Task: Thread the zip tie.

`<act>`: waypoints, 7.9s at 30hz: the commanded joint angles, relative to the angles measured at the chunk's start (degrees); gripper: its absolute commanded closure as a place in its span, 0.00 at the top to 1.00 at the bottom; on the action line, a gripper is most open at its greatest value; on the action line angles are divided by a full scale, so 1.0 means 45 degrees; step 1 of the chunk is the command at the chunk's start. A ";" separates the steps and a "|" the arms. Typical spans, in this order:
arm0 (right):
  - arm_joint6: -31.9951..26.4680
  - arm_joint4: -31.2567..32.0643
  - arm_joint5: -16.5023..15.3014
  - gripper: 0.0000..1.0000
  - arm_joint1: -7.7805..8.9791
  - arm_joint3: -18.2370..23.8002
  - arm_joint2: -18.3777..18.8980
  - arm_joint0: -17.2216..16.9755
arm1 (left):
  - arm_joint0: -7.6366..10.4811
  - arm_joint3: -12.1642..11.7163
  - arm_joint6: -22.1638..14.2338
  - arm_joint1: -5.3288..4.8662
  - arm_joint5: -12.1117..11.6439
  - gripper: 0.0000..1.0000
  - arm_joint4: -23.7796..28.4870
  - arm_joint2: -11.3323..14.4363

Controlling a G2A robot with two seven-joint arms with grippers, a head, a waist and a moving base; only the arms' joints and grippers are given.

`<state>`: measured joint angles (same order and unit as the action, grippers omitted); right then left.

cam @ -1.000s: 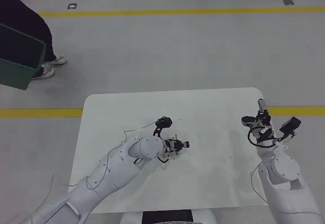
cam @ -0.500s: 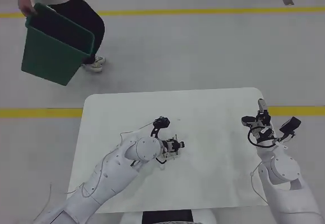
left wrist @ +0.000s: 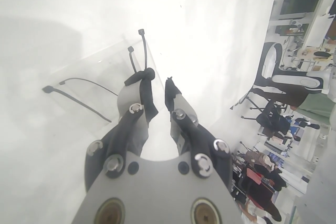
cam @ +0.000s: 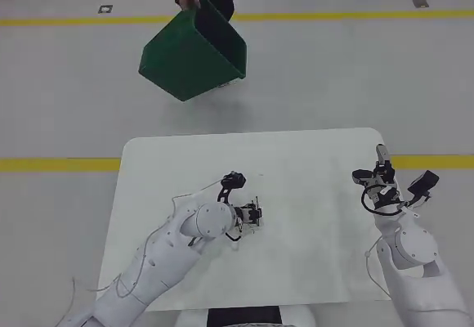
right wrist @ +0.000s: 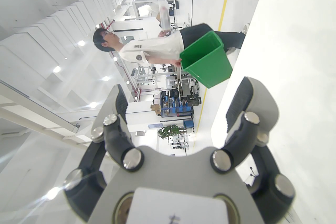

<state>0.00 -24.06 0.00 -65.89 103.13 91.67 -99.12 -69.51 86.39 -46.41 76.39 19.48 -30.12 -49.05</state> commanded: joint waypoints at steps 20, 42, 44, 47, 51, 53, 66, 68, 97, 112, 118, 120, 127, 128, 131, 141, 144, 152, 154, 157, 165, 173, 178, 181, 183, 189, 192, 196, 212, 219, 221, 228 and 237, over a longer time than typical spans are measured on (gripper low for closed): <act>0.0000 0.0000 0.0000 1.00 0.0000 0.0000 0.0000 0.0000 | -0.0300 -0.0203 -0.0860 0.0508 0.0000 0.14 -0.1177 -0.0466; 0.0000 0.0000 0.0000 1.00 0.0000 0.0000 0.0000 0.0000 | -0.0339 -0.0489 -0.2047 0.1134 0.0000 0.18 -0.2620 -0.1080; 0.0000 0.0000 0.0000 1.00 0.0000 0.0000 0.0000 0.0000 | -0.0322 -0.0606 -0.2074 0.1224 0.0000 0.19 -0.2631 -0.1144; 0.0000 0.0000 0.0000 1.00 0.0000 0.0000 0.0000 0.0000 | -0.0275 -0.0796 -0.2048 0.1338 0.0000 0.20 -0.2743 -0.1190; 0.0000 0.0000 0.0000 1.00 0.0000 0.0000 0.0000 0.0000 | -0.0228 -0.1044 -0.2010 0.1510 0.0000 0.20 -0.3116 -0.1212; 0.0000 0.0000 0.0000 1.00 0.0000 0.0000 0.0000 0.0000 | -0.0225 -0.1126 -0.2025 0.1583 0.0000 0.20 -0.3264 -0.1248; 0.0000 0.0000 0.0000 1.00 0.0000 0.0000 0.0000 0.0000 | -0.0382 -0.1294 -0.2020 0.2082 0.0000 0.22 -0.4081 -0.1614; 0.0000 0.0000 0.0000 1.00 0.0000 0.0000 0.0000 0.0000 | -0.0403 -0.1305 -0.2037 0.2150 0.0000 0.25 -0.4152 -0.1669; 0.0000 0.0000 0.0000 1.00 0.0000 0.0000 0.0000 0.0000 | -0.0494 -0.1731 -0.2346 0.2848 0.0000 0.11 -0.4986 -0.2230; 0.0000 0.0000 0.0000 1.00 0.0000 0.0000 0.0000 0.0000 | -0.0855 -0.1126 -0.2604 0.2953 0.0000 0.00 -0.5306 -0.2492; 0.0000 0.0000 0.0000 1.00 0.0000 0.0000 0.0000 0.0000 | -0.1198 -0.0541 -0.2842 0.2922 0.0000 0.00 -0.5580 -0.2634; 0.0000 0.0000 0.0000 1.00 0.0000 0.0000 0.0000 0.0000 | -0.1315 -0.0332 -0.2927 0.2912 0.0000 0.00 -0.5666 -0.2682; 0.0000 0.0000 0.0000 1.00 0.0000 0.0000 0.0000 0.0000 | -0.1705 0.0410 -0.3507 0.2843 0.0000 0.00 -0.5734 -0.2860; 0.0000 0.0000 0.0000 1.00 0.0000 0.0000 0.0000 0.0000 | -0.1737 0.0479 -0.3567 0.2828 0.0000 0.00 -0.5753 -0.2887; 0.0000 0.0000 0.0000 1.00 0.0000 0.0000 0.0000 0.0000 | -0.1814 0.0649 -0.3857 0.2769 0.0000 0.00 -0.6019 -0.2911; 0.0000 0.0000 0.0000 1.00 0.0000 0.0000 0.0000 0.0000 | -0.2081 0.1093 -0.4302 0.2653 0.0000 0.00 -0.6783 -0.3208; 0.0000 0.0000 0.0000 1.00 0.0000 0.0000 0.0000 0.0000 | -0.2210 0.1168 -0.4245 0.2649 0.0000 0.00 -0.6652 -0.3463; 0.0000 0.0000 0.0000 1.00 0.0000 0.0000 0.0000 0.0000 | -0.2702 0.2029 -0.4179 0.2502 -0.0002 0.00 -0.6358 -0.3788; 0.0000 0.0000 0.0000 1.00 0.0000 0.0000 0.0000 0.0000 | -0.2839 0.2348 -0.4078 0.2440 0.0000 0.00 -0.6271 -0.3893; 0.0000 0.0000 0.0000 1.00 0.0000 0.0000 0.0000 0.0000 | -0.3014 0.2724 -0.3921 0.2358 -0.0024 0.00 -0.6107 -0.4021; 0.0000 0.0000 0.0000 1.00 0.0000 0.0000 0.0000 0.0000 | -0.3282 0.3310 -0.3902 0.2166 -0.1042 0.00 -0.4187 -0.4505; 0.0000 0.0000 0.0000 1.00 0.0000 0.0000 0.0000 0.0000 | -0.3389 0.3268 -0.3743 0.2023 -0.2138 0.00 -0.2496 -0.5033; 0.0000 0.0000 0.0000 1.00 0.0000 0.0000 0.0000 0.0000 | -0.3389 0.3268 -0.3743 0.2023 -0.2138 0.00 -0.2496 -0.5033; 0.0000 0.0000 0.0000 1.00 0.0000 0.0000 0.0000 0.0000 | -0.3389 0.3268 -0.3743 0.2023 -0.2138 0.00 -0.2496 -0.5033; 0.0000 0.0000 0.0000 1.00 0.0000 0.0000 0.0000 0.0000 | -0.3389 0.3268 -0.3743 0.2023 -0.2138 0.00 -0.2496 -0.5033; 0.0000 0.0000 0.0000 1.00 0.0000 0.0000 0.0000 0.0000 | -0.3389 0.3268 -0.3743 0.2023 -0.2138 0.00 -0.2496 -0.5033; 0.0000 0.0000 0.0000 1.00 0.0000 0.0000 0.0000 0.0000 | -0.3389 0.3268 -0.3743 0.2023 -0.2138 0.00 -0.2496 -0.5033; 0.0000 0.0000 0.0000 1.00 0.0000 0.0000 0.0000 0.0000 | -0.3389 0.3268 -0.3743 0.2023 -0.2138 0.00 -0.2496 -0.5033; 0.0000 0.0000 0.0000 1.00 0.0000 0.0000 0.0000 0.0000 | -0.3389 0.3268 -0.3743 0.2023 -0.2138 0.00 -0.2496 -0.5033; 0.0000 0.0000 0.0000 1.00 0.0000 0.0000 0.0000 0.0000 | -0.3680 0.3080 -0.3995 0.1814 -0.2952 0.00 -0.1847 -0.5279; 0.0000 0.0000 0.0000 1.00 0.0000 0.0000 0.0000 0.0000 | -0.3791 0.3136 -0.4356 0.1699 -0.3478 0.00 -0.1594 -0.5508; 0.0000 0.0000 0.0000 1.00 0.0000 0.0000 0.0000 0.0000 | -0.3976 0.2486 -0.6278 0.1238 -0.5967 0.00 0.1005 -0.6784; 0.0000 0.0000 0.0000 1.00 0.0000 0.0000 0.0000 0.0000 | -0.3053 0.0171 -0.7385 0.0527 -0.8301 0.00 0.4128 -0.6212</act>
<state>0.00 -24.06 0.00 -65.89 103.13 91.67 -99.12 -83.95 88.59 -79.65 79.44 -16.80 -12.95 -78.23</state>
